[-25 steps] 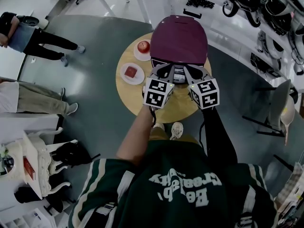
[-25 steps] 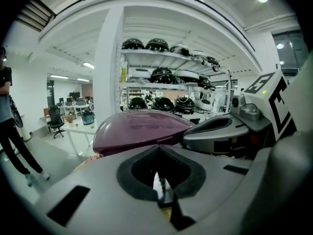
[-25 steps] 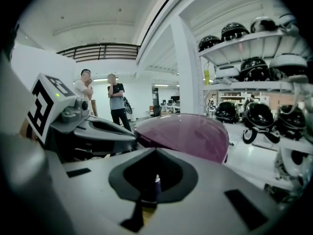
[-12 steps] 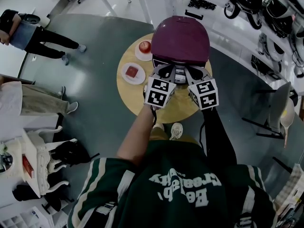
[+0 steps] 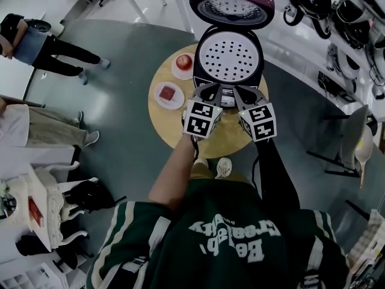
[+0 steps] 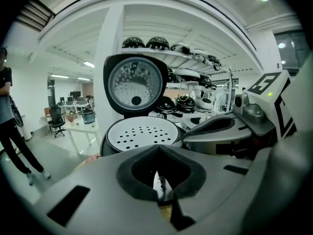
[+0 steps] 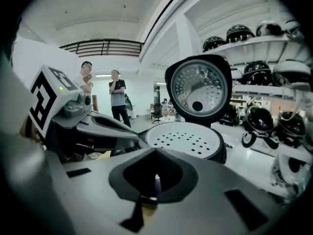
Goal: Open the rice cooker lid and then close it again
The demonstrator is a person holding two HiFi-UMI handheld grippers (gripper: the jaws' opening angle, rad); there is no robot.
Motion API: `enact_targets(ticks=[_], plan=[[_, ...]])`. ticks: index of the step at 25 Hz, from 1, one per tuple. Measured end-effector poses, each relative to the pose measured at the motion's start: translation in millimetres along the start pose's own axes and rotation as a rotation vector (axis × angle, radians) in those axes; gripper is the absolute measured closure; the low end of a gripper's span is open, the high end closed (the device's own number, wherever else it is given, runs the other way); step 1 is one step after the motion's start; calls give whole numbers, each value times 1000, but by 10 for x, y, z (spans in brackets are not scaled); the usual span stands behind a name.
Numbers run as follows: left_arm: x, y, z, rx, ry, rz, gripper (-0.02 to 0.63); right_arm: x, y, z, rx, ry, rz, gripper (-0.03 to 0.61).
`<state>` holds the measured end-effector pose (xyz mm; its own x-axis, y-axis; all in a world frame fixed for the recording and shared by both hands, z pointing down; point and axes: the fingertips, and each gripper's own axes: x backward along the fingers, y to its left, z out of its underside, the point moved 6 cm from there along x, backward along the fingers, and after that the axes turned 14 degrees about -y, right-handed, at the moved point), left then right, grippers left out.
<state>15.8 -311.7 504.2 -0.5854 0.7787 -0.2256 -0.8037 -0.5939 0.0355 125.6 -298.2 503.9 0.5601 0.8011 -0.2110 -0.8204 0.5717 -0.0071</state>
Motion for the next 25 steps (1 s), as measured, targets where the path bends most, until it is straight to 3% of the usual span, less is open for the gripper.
enact_targets(ticks=[14,18,25], plan=[[-5,31,-35,3,-54,-11,618,-16,-15,-21,-36,-24,5,575],[15,67,-40,21,-70,1,618,34,-85,-64,-120,-92,65,575],[73,322,-215,29,-114,-6,618,28,-153,-325,-124,-147,156,574]])
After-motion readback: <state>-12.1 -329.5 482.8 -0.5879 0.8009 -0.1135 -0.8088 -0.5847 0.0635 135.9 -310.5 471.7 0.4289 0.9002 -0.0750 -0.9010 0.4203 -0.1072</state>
